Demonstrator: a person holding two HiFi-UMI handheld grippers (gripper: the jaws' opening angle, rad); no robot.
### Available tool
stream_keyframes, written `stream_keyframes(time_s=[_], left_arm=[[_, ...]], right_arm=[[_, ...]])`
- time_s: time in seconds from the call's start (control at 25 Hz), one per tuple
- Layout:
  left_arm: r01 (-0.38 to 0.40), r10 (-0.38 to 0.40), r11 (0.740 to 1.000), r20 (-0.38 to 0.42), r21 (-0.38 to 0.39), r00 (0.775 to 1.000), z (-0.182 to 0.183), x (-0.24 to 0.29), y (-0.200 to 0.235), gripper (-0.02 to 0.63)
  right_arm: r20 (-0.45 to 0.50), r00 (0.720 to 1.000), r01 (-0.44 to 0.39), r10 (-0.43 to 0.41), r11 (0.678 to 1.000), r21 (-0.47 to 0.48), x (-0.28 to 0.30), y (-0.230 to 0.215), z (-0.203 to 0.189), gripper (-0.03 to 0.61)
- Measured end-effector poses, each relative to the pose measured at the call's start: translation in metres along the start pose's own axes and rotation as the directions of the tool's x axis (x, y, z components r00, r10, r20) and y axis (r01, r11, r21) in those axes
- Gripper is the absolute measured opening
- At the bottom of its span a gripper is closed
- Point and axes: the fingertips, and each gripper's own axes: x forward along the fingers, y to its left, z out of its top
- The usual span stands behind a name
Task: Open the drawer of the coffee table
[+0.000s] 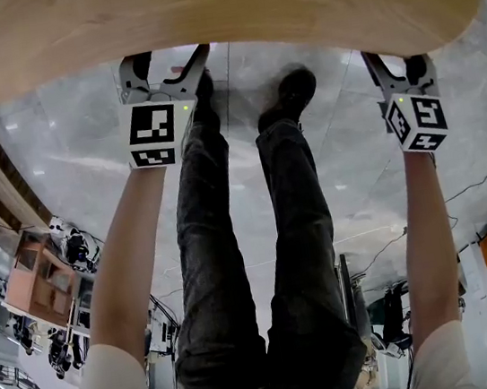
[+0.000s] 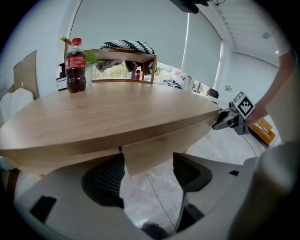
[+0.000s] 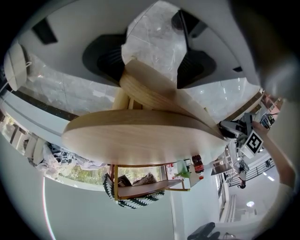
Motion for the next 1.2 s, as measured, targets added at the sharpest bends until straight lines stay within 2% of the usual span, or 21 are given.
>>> stream_keyframes(time_s=[0.4,0.6,1.2], left_arm=[[0.016,-0.016,1.000,-0.029,-0.006,0.999,-0.019,-0.018,-0.016,0.337],[0.021,-0.022,0.999,-0.033,-0.048,0.999,-0.027,-0.025,-0.020,0.337],[0.005,-0.009,0.995,-0.047,-0.097,0.999,-0.045,-0.043,-0.029,0.324]], right_arm=[[-0.025,1.000,-0.004,0.004,1.000,0.028,-0.016,0.013,-0.020,0.360],[-0.037,0.999,-0.005,0.007,0.999,0.043,-0.022,0.020,-0.029,0.360],[-0.059,0.998,-0.009,0.012,0.998,0.061,-0.037,0.037,-0.049,0.360]])
